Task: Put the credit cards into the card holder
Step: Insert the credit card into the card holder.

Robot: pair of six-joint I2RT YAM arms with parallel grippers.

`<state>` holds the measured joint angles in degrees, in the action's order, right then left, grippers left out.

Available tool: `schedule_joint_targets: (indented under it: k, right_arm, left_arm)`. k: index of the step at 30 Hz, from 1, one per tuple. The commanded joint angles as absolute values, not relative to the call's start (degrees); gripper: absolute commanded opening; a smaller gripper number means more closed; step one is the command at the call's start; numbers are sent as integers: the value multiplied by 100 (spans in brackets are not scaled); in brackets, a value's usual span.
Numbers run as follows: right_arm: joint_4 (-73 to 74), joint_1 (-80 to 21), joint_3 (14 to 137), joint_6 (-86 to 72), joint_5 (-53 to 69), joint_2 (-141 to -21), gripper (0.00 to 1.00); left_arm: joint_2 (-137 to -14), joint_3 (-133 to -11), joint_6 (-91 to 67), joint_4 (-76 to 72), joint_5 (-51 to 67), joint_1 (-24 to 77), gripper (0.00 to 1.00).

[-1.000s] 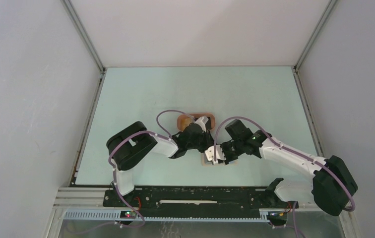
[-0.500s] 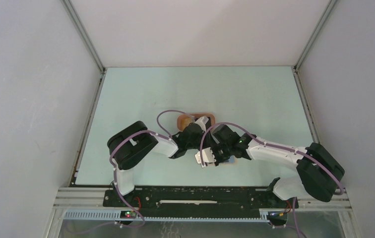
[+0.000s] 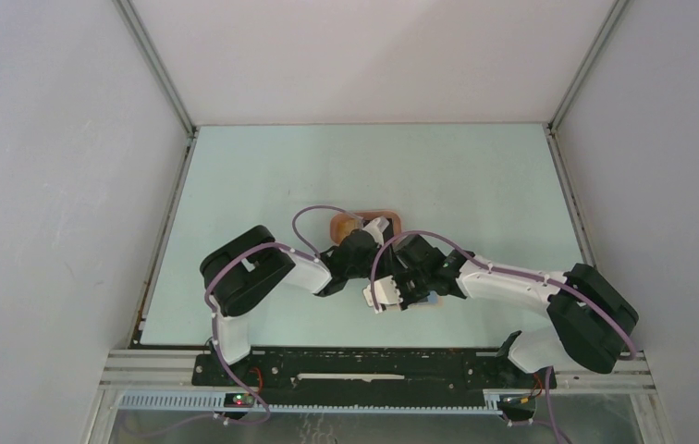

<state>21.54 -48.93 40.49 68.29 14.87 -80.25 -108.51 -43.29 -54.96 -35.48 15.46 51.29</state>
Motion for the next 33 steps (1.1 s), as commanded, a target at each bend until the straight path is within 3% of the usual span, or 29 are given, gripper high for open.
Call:
schedule_joint_targets:
  k: [1, 24, 33]
  right_arm:
    - [2294, -4768, 3982, 7002, 1430, -7988, 3]
    - [2823, -4142, 3973, 7132, 1739, -7752, 5]
    - [3447, -3710, 4139, 7163, 2612, -7111, 17]
  left_arm:
    - [-11018, -4140, -5222, -3141, 1640, 5110, 26]
    - [-10988, -4067, -5228, -3227, 1637, 5093, 33]
    - [-10524, -3711, -5118, -3800, 1641, 5101, 35]
